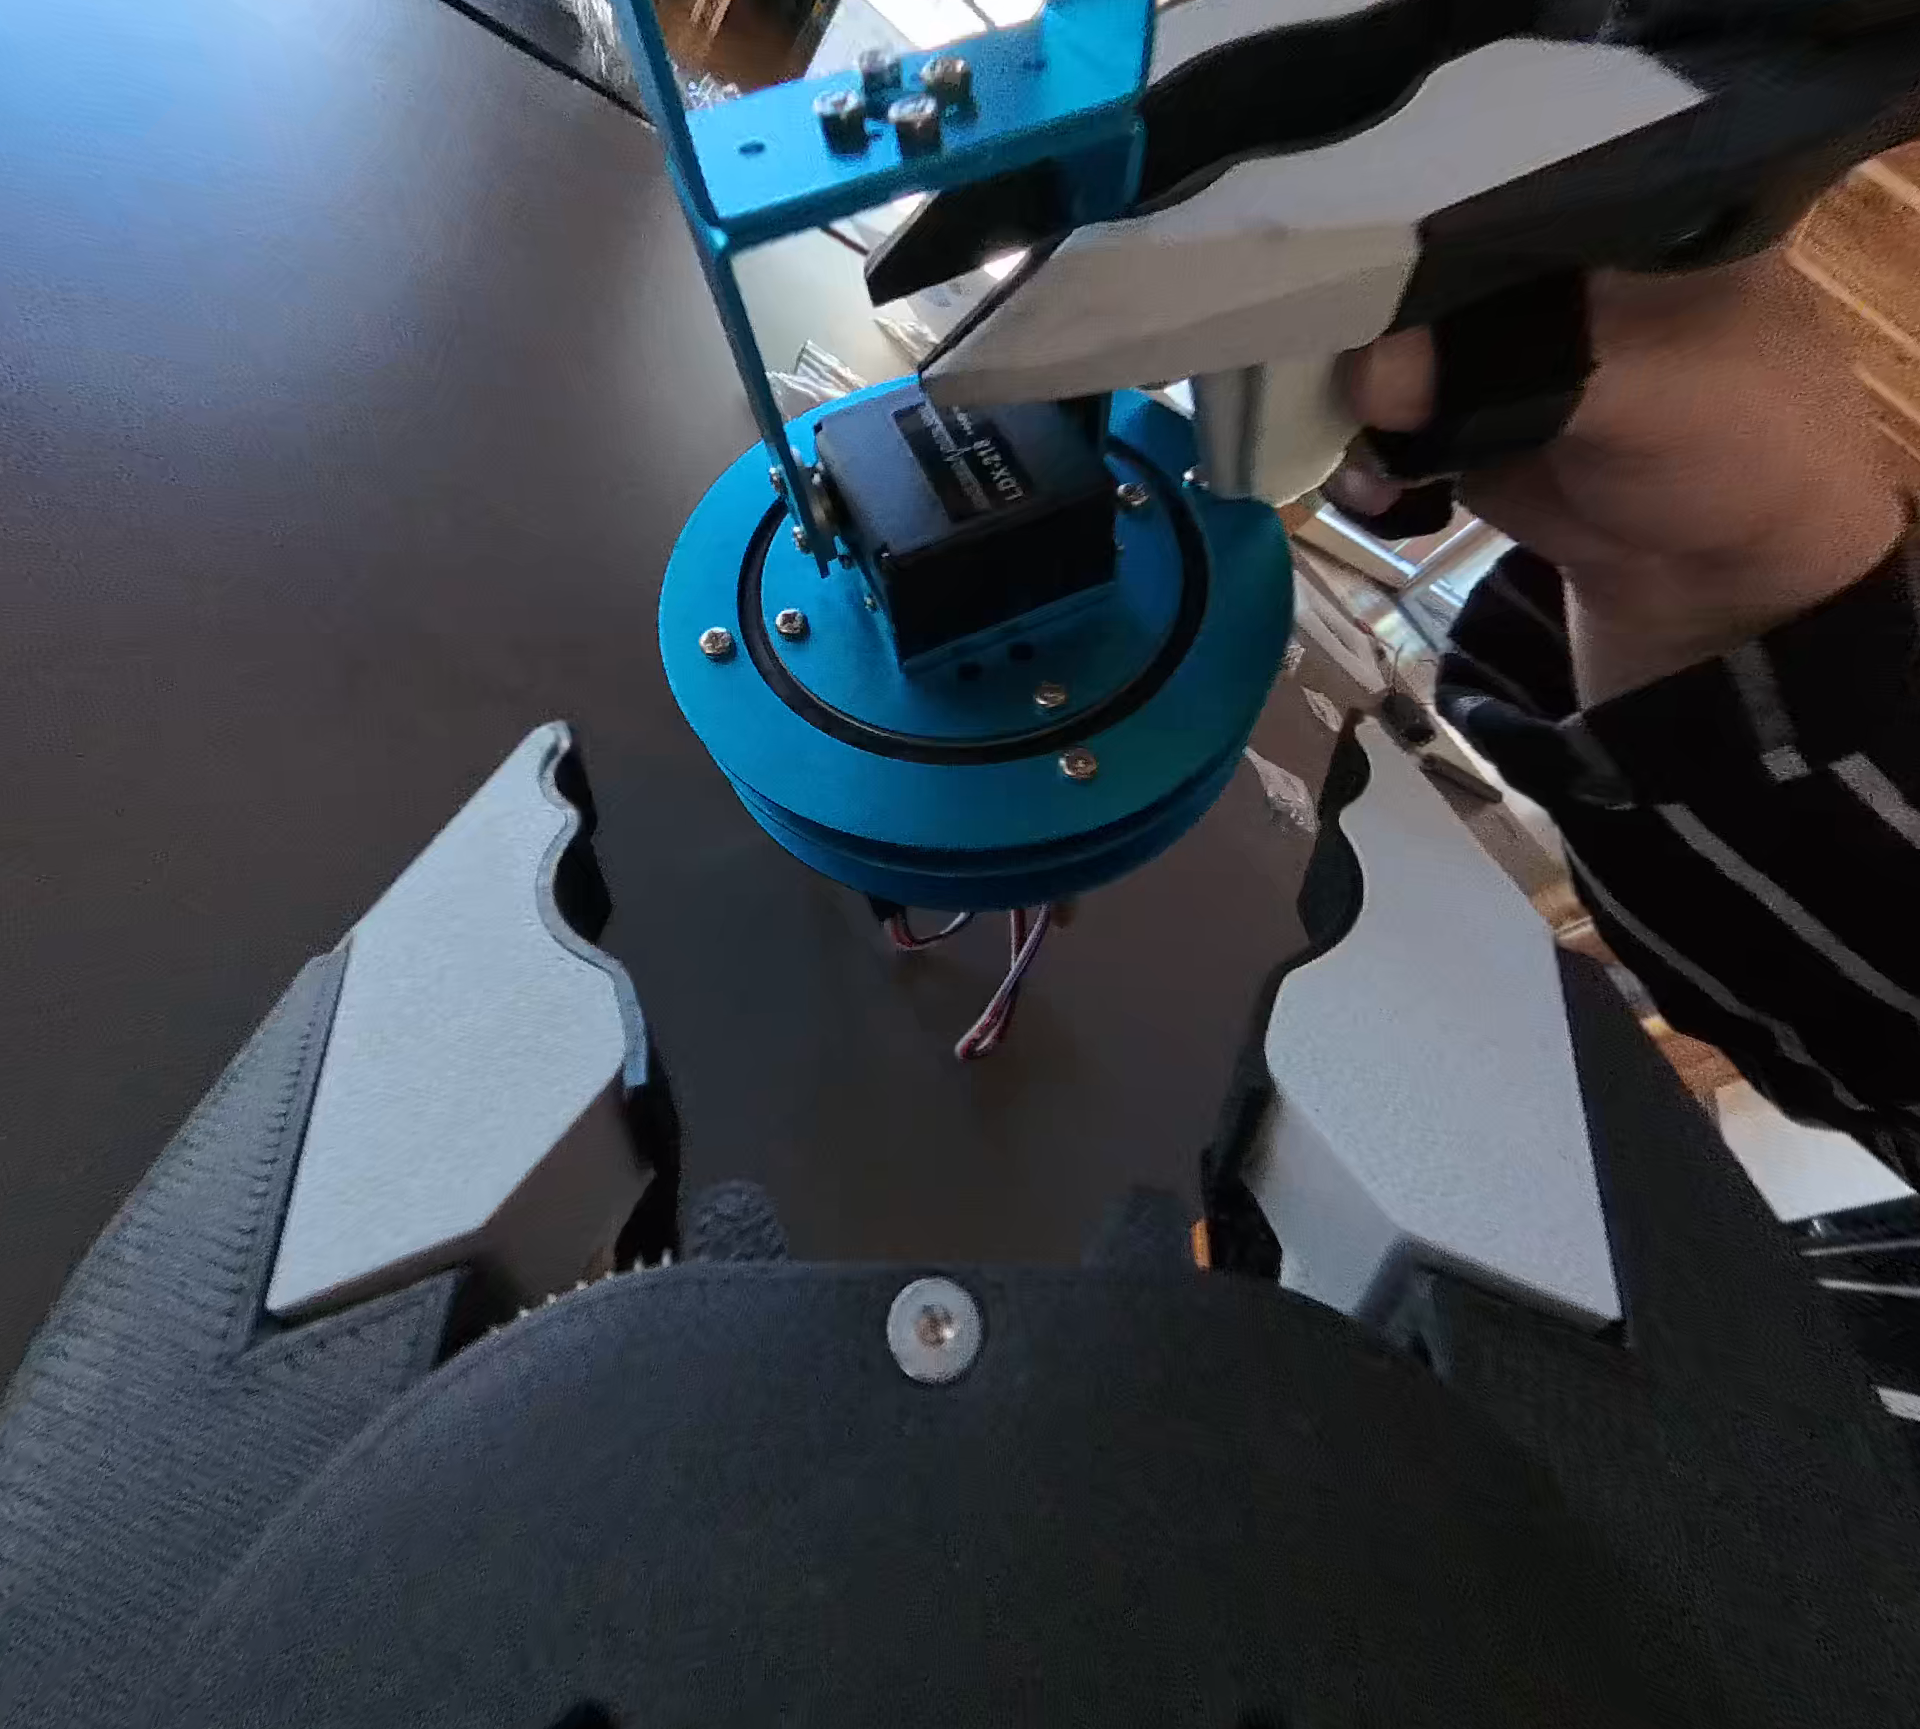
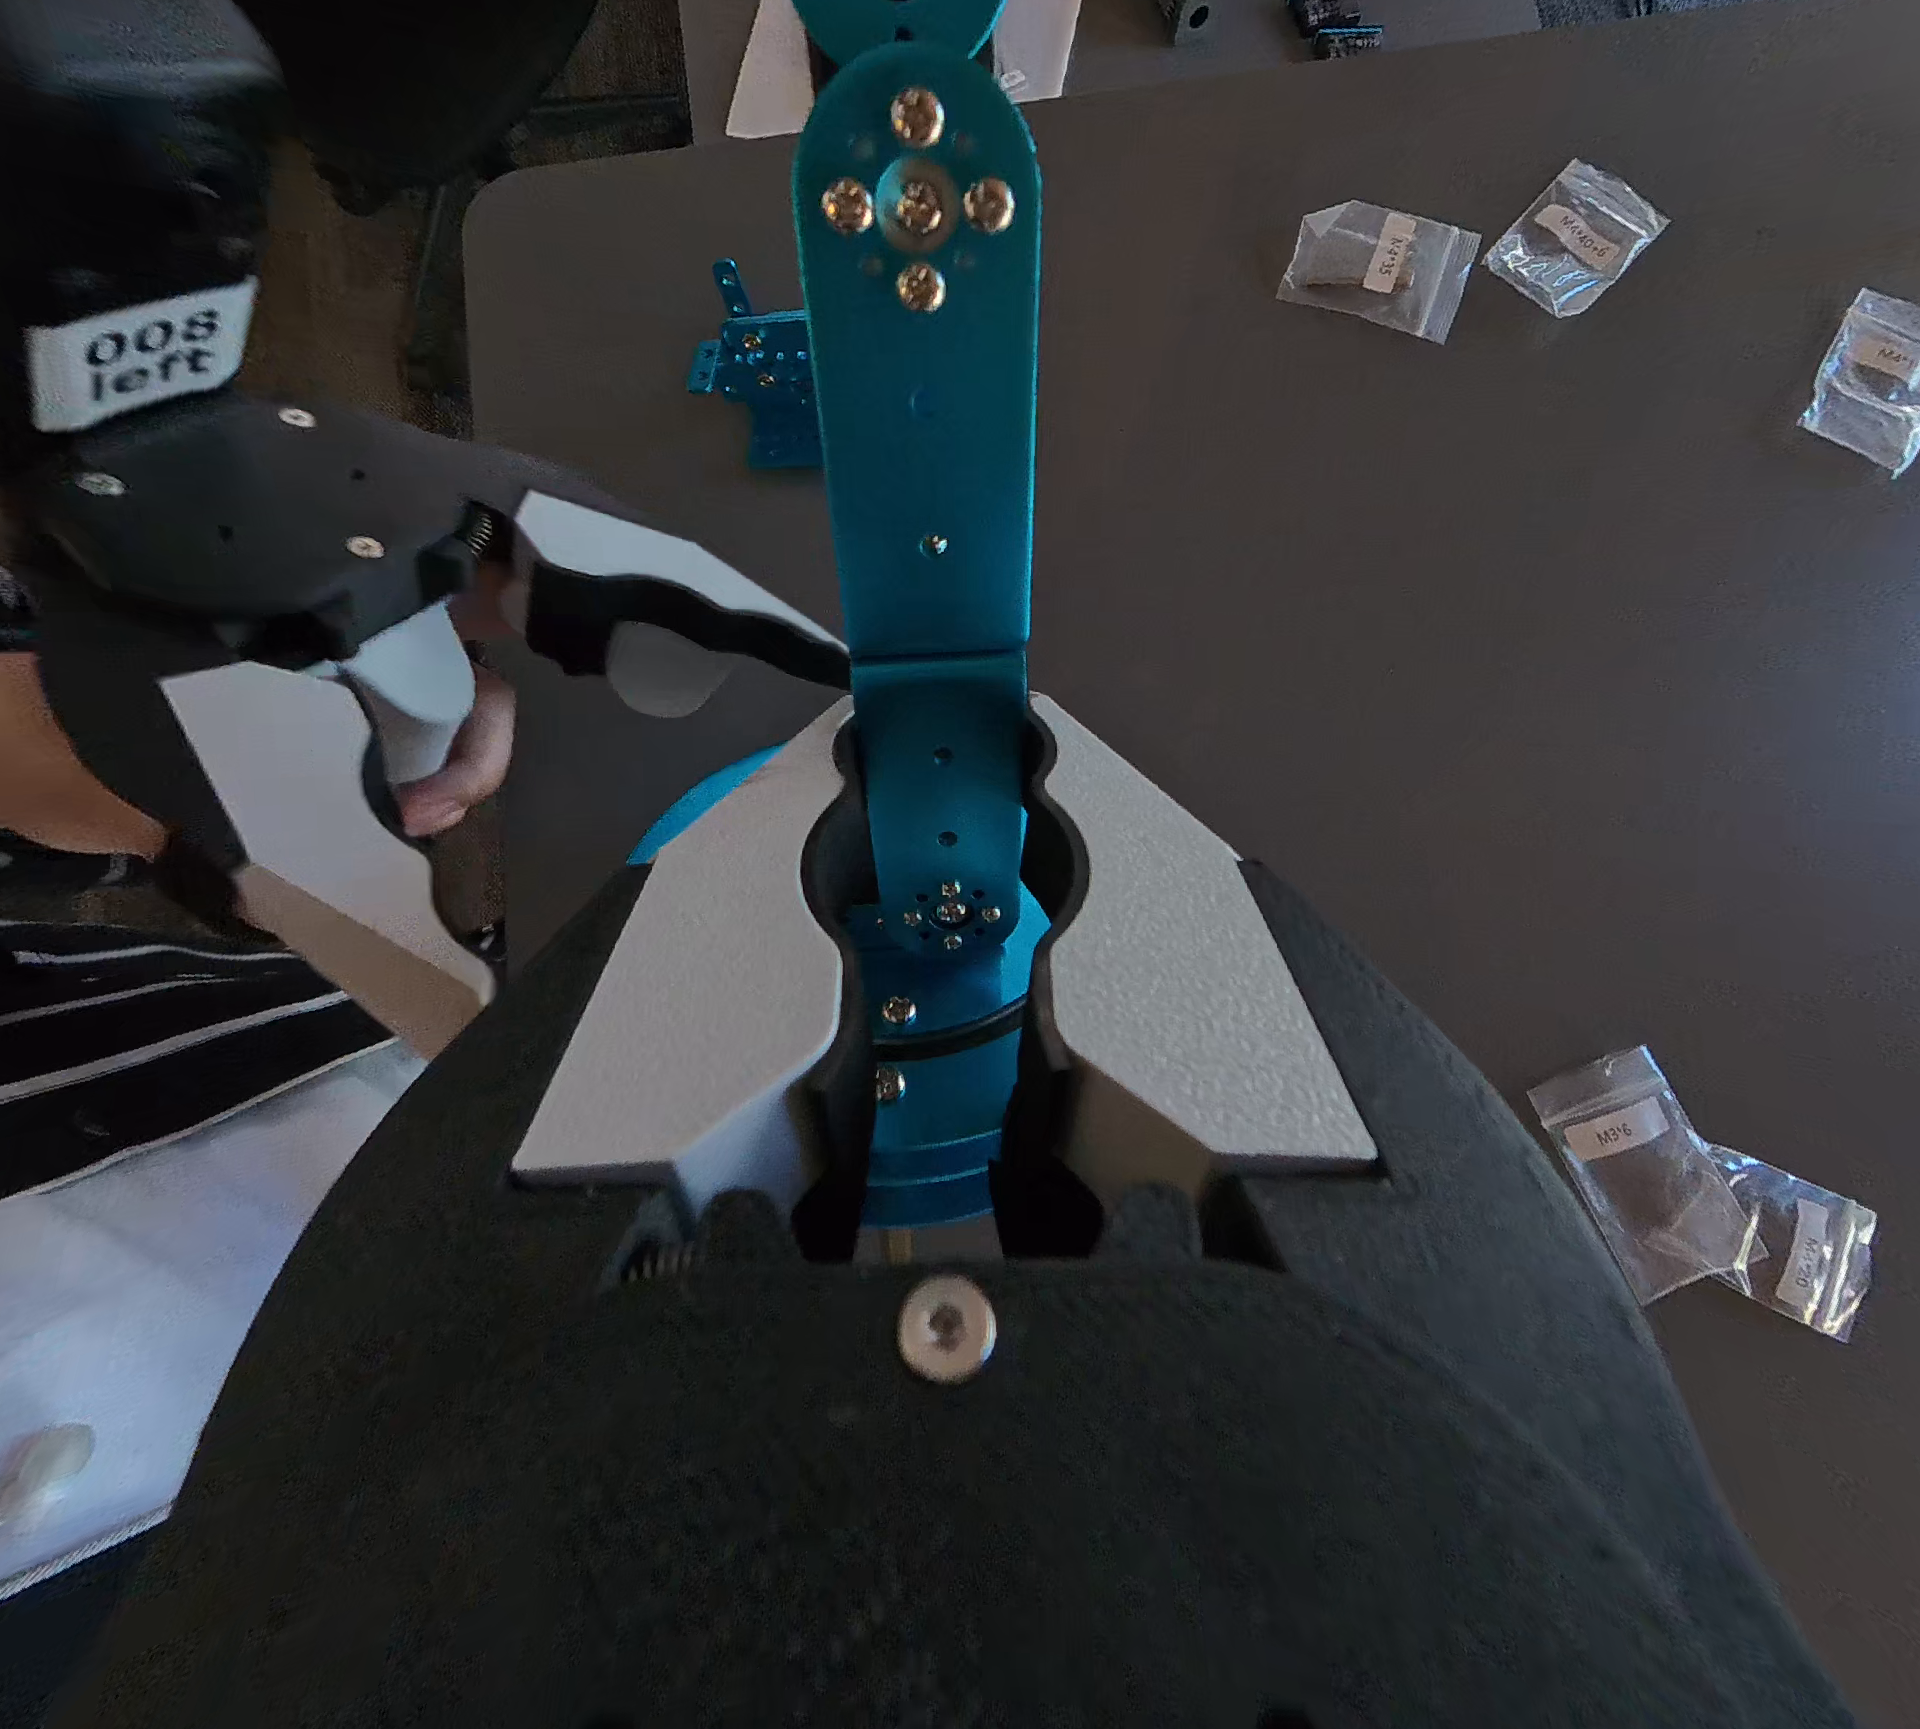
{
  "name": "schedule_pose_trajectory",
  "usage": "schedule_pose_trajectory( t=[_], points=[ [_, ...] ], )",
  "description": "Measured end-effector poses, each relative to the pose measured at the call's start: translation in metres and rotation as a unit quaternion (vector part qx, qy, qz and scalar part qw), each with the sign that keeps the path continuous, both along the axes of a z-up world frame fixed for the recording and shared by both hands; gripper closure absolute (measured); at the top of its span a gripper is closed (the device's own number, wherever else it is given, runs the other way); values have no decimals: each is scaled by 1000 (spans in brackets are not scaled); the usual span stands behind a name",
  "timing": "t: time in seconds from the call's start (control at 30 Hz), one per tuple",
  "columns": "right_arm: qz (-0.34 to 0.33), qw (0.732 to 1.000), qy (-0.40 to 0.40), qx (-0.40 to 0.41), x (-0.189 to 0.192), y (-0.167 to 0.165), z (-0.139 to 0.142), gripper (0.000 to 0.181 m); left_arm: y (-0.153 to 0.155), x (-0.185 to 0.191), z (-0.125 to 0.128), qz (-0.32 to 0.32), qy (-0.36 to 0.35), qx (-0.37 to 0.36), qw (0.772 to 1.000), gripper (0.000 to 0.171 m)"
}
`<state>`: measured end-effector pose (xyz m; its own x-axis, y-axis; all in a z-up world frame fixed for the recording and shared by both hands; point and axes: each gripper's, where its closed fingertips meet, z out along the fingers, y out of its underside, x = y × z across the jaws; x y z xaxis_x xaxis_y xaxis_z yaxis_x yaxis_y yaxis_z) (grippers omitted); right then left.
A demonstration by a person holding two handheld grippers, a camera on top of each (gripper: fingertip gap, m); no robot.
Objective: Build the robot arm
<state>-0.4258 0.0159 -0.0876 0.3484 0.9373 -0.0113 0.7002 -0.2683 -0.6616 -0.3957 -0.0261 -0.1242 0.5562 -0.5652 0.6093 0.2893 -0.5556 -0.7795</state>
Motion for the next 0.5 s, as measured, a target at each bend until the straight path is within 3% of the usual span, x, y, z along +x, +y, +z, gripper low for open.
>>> schedule_pose_trajectory(
  t=[0.2,0.5],
  points=[
    [-3,1000,-17,-9,-2,3,-2,158,7,12,-2,-23,-15,-2,1000,55],
    [-12,996,-79,-33,12,2,-12,158,2,32,-6,-52,-56,-38,996,56]
  ],
)
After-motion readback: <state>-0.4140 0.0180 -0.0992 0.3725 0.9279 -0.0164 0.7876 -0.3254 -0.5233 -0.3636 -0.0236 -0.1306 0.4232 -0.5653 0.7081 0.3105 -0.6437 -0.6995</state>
